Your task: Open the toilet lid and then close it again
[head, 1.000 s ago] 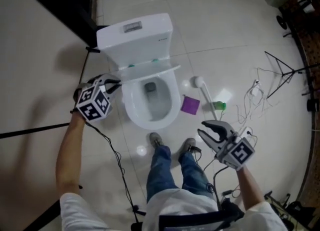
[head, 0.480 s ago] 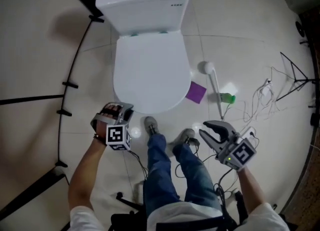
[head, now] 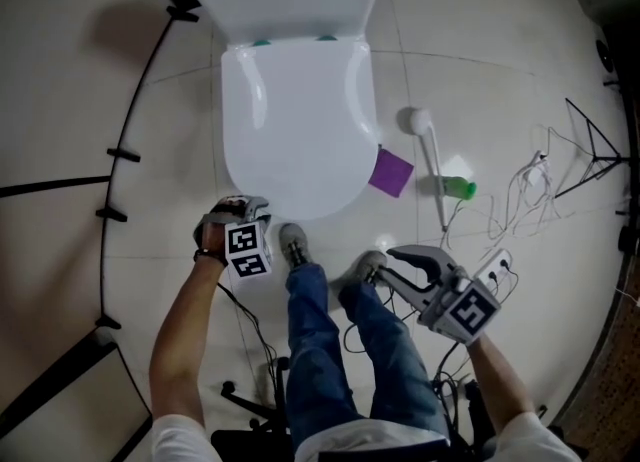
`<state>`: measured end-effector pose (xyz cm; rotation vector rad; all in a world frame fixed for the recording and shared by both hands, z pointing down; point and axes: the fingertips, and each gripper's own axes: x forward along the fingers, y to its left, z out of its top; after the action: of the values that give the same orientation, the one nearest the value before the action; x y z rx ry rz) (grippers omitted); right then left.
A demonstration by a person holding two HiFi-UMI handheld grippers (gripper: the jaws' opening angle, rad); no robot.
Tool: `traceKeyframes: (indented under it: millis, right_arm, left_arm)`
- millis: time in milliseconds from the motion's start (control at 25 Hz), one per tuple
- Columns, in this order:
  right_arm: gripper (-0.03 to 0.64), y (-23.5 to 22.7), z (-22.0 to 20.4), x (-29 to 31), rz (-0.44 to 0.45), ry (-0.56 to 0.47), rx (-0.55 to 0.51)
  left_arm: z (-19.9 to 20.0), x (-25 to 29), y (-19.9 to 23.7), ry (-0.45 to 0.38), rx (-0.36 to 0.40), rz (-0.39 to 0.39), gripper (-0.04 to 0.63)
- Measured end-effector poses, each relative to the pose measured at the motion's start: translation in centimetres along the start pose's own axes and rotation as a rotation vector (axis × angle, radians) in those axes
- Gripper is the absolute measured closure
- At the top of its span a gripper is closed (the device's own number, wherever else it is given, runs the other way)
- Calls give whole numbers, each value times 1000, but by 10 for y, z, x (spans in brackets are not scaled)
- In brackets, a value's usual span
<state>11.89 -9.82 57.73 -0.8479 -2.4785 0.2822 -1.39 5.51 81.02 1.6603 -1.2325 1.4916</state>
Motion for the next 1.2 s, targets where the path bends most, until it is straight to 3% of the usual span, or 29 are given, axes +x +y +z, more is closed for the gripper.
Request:
traceKeyframes:
  millis: [160,280,360,480,600,680,800,960,1200]
  right_arm:
    - [509,-4,-1,2,-14,7,3]
    - [500,-4,11,3,-17,2,-33]
    - [500,-5,25,-1,-25,-1,-55]
    - [500,-6,59,-12,-51,-26,-87]
    - [500,1,109,-27,-79,-67,-133]
    - [500,9,145,-41,-97,-92,-162]
    - [500,23,196,-63,-118,-136,-212]
    - [500,41,244,-92,-142,-205,-274]
    - [500,74,278,-134,-152,-279,-300]
  left_arm:
    - [-1,1,-3,-49,-86,-38,486]
    - [4,-19,-14,-131,-137,-9,486]
    - [24,-55,-18,-247,-222,34,486]
    - [66,-134,-12,-470,-435,76,486]
    - [104,-229,13,-670,-648,138,488]
    - [128,-295,35,-796,-737,178,488]
    - [160,-387,63,-952,-747,242,488]
    - [193,-485,85,-1084,-706,348,488]
    - [239,-542,66,-1175,-643,386,488]
